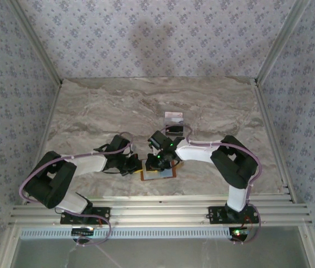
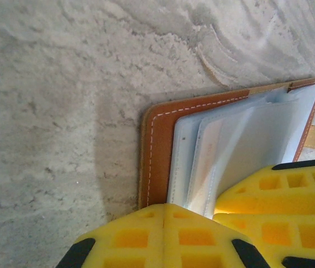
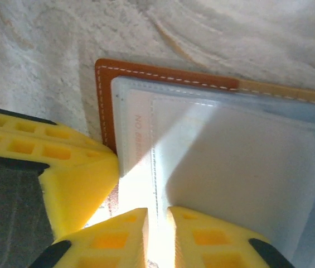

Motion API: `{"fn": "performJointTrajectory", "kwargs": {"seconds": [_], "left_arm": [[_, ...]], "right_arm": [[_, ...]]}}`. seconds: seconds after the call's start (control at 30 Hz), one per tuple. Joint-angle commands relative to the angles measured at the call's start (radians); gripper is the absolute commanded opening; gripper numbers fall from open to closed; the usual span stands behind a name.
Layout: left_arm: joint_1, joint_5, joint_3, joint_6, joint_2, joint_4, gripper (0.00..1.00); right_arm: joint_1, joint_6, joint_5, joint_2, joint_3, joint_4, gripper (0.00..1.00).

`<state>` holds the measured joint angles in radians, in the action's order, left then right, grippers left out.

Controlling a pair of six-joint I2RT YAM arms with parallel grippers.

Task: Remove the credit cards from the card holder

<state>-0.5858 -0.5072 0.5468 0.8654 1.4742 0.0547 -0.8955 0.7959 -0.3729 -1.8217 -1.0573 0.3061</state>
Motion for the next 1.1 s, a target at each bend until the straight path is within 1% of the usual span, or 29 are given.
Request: {"fn": "performJointTrajectory", "kwargs": {"seconds": [0.0, 0.2, 0.3, 0.37, 0.5, 0.57, 0.63, 0.97, 1.07], "left_arm": [[-0.009, 0.005, -0.011, 0.005, 0.007, 0.024, 0.00], [-0.008, 0.005, -0.012, 0.008, 0.002, 0.023, 0.01], [-0.009, 0.007, -0.009, 0.008, 0.000, 0.027, 0.01], [-0.008, 0.007, -0.009, 0.008, -0.001, 0.028, 0.00], [-0.008, 0.009, -0.008, 0.007, -0.003, 0.030, 0.01], [-0.009, 0.009, -0.008, 0.006, -0.007, 0.033, 0.00], [-0.008, 0.012, -0.008, 0.005, -0.009, 0.038, 0.01], [-0.008, 0.022, 0.005, -0.001, -0.020, 0.063, 0.01], [-0.008, 0.024, 0.015, -0.004, -0.031, 0.079, 0.01]], "right_arm": [[-0.008, -0.016, 0.104, 0.004, -0.006, 0.168, 0.24], [-0.026, -0.044, 0.190, 0.009, -0.060, 0.275, 0.35], [-0.035, -0.057, 0.250, 0.009, -0.092, 0.353, 0.44], [-0.040, -0.071, 0.287, 0.006, -0.117, 0.399, 0.47], [-0.047, -0.084, 0.342, 0.005, -0.127, 0.460, 0.49], [-0.049, -0.088, 0.366, 0.008, -0.165, 0.485, 0.50], [-0.049, -0.090, 0.373, 0.014, -0.168, 0.507, 0.50], [-0.015, -0.087, 0.418, 0.056, -0.144, 0.546, 0.50], [0.003, -0.092, 0.421, 0.064, -0.098, 0.544, 0.49]]}}
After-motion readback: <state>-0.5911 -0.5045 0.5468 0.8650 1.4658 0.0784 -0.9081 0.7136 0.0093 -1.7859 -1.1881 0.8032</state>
